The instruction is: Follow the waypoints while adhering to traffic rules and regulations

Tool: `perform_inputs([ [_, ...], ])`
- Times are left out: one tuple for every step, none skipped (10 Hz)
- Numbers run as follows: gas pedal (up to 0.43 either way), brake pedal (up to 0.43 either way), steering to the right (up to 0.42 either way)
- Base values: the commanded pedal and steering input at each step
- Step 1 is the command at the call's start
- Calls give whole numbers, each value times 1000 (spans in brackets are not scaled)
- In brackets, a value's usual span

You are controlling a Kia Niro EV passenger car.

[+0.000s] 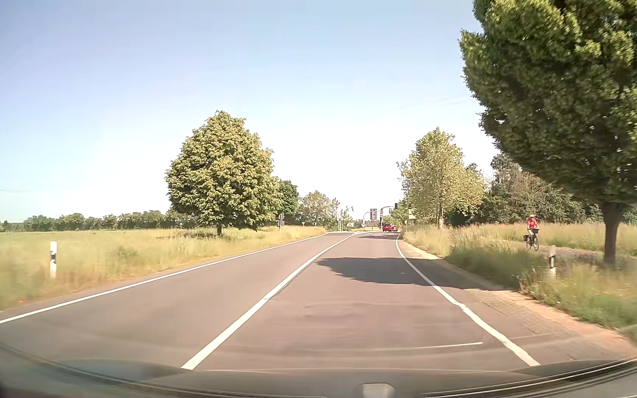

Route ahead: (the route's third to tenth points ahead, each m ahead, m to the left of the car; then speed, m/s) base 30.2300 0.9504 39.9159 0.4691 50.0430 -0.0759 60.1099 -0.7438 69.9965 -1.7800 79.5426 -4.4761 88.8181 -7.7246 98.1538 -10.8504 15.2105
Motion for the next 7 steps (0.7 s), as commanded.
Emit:
perform_inputs([
  [0,30,14],
  [0,30,15],
  [0,30,16],
  [0,30,16],
  [0,30,14],
  [0,30,9],
  [0,30,7],
])
